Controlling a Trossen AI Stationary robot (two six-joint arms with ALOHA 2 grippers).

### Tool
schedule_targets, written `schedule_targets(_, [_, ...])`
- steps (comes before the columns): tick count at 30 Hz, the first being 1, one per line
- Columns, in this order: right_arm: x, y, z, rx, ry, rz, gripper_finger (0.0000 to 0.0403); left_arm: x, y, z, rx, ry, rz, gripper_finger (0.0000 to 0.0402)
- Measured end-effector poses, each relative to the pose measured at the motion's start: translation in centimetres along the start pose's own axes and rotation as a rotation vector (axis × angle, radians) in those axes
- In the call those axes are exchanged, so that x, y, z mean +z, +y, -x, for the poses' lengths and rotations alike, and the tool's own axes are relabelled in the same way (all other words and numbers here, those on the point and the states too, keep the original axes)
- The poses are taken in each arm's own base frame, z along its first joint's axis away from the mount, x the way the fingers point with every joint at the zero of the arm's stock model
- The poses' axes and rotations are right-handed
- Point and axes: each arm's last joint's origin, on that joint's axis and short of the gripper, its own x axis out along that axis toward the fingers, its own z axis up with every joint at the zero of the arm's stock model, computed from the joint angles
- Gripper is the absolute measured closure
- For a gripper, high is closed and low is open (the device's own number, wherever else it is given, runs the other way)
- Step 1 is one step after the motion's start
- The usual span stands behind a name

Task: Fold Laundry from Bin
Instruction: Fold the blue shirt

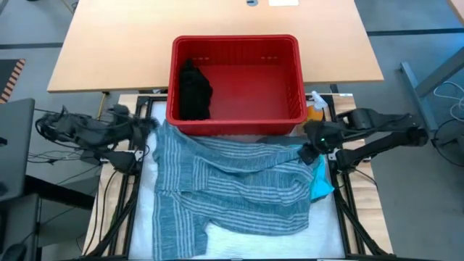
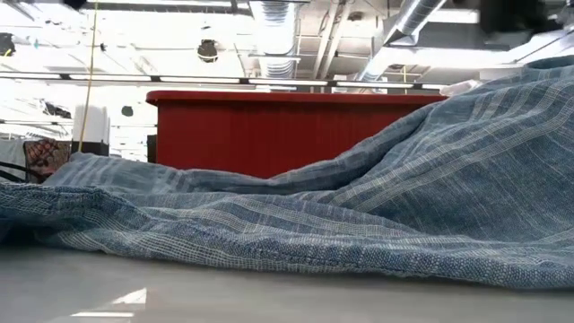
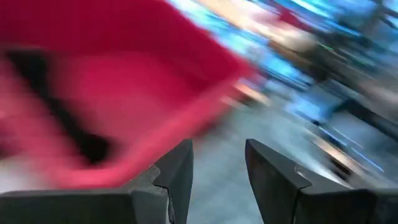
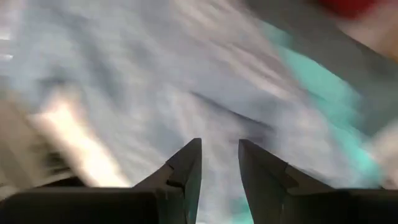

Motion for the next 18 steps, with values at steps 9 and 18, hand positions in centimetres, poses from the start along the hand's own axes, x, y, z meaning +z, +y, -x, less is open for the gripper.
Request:
schedule_targets(9, [-2.2,10.1,0.7,0.637,-0.169,0.332,0.0271,-6.2,-5.7,-2.8,-0.616,0.649,-0.145,0.0267])
schedule_targets(18, [-9.2,16.4,-4.8,0.694,0.013,0.481,0.0271,-14.5,-10.5,-3.1,-0.763,0.950,-0.601,0.0267])
